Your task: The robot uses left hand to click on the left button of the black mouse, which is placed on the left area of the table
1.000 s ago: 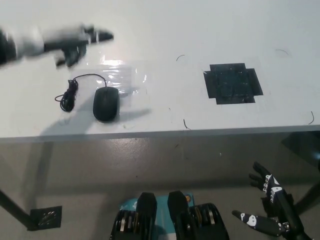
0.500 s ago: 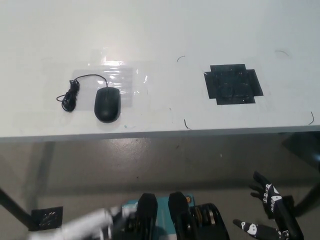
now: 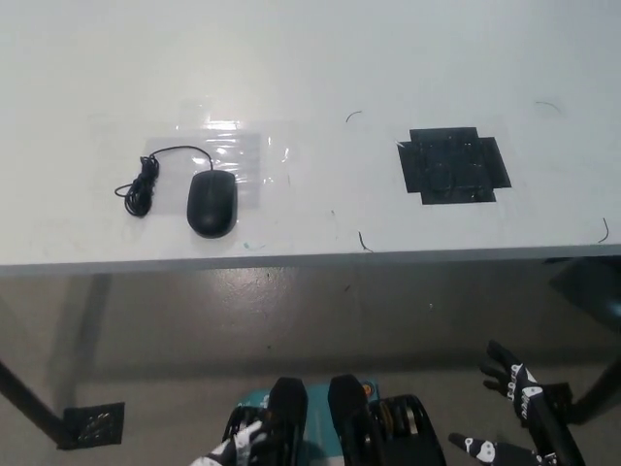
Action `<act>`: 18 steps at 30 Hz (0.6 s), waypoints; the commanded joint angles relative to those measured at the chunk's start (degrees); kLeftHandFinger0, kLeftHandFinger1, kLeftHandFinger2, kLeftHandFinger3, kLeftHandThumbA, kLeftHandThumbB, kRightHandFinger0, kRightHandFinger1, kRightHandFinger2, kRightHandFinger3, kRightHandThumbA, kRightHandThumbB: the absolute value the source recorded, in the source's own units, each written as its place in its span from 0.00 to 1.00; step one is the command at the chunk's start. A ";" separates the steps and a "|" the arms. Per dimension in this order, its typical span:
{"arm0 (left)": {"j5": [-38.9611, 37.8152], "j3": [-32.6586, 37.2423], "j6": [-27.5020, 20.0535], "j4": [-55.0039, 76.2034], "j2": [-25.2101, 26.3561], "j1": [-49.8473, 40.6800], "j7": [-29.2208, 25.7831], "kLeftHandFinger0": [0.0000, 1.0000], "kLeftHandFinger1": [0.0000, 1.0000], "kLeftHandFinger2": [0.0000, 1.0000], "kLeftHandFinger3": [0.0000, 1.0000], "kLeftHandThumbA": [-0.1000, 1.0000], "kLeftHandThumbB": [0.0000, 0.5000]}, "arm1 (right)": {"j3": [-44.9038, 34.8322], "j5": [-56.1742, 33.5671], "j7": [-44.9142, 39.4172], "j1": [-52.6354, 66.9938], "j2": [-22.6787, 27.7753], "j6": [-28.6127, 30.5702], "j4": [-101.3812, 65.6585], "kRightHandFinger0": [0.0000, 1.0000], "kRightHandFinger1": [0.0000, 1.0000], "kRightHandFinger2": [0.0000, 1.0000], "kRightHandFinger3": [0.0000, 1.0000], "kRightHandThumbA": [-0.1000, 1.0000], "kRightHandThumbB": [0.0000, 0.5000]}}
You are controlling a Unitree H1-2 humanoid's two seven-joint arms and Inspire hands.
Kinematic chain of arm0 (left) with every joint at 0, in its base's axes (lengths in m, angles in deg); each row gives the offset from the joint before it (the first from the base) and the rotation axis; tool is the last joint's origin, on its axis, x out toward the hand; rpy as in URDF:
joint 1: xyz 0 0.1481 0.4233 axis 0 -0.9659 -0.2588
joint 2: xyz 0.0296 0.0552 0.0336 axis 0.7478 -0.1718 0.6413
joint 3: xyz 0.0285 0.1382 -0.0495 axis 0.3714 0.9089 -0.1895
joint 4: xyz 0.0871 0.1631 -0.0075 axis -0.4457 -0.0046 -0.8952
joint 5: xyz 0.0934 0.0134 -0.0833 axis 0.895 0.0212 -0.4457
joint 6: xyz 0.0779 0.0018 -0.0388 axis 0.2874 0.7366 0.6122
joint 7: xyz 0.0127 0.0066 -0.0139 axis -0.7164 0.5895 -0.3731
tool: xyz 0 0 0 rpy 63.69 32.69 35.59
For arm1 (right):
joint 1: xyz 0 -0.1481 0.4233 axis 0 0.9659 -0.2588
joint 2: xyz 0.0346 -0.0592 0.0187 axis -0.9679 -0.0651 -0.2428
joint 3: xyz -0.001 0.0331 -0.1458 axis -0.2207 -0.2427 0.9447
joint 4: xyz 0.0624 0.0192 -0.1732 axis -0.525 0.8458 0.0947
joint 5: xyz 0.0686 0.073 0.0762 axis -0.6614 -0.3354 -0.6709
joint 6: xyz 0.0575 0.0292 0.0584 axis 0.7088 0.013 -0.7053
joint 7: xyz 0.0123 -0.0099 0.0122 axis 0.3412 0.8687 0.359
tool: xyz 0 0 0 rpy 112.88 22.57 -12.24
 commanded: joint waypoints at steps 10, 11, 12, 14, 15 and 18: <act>3.88 -9.44 -24.28 -20.71 -4.48 5.85 -23.74 1.00 1.00 1.00 1.00 1.00 0.40 | 1.27 0.52 -0.37 -2.20 -0.42 1.29 -1.29 0.82 0.86 1.00 1.00 1.00 0.38; 3.61 -9.73 -24.13 -21.10 -4.58 6.03 -23.85 1.00 1.00 1.00 1.00 1.00 0.40 | 1.34 0.49 -0.37 -2.17 -0.46 1.15 -1.38 0.82 0.86 1.00 1.00 1.00 0.38; 3.20 -9.81 -23.58 -21.24 -4.67 6.12 -23.73 1.00 1.00 1.00 1.00 1.00 0.39 | 1.43 0.66 -0.32 -2.22 -0.37 1.36 -1.34 0.82 0.86 1.00 1.00 1.00 0.37; 3.08 -9.86 -23.08 -21.63 -4.96 6.31 -23.85 1.00 1.00 1.00 1.00 1.00 0.39 | 1.45 0.60 -0.37 -2.01 -0.14 1.11 -1.78 0.82 0.86 1.00 1.00 1.00 0.35; 2.82 -9.79 -23.14 -21.68 -5.04 6.35 -23.91 1.00 1.00 1.00 1.00 1.00 0.39 | 1.50 0.65 -0.36 -2.00 -0.10 0.95 -1.86 0.82 0.86 1.00 1.00 1.00 0.35; 2.81 -9.57 -23.35 -22.03 -5.08 6.49 -24.33 1.00 1.00 1.00 1.00 1.00 0.41 | 1.60 0.51 -0.39 -2.07 -0.04 1.08 -1.69 0.82 0.86 1.00 1.00 1.00 0.35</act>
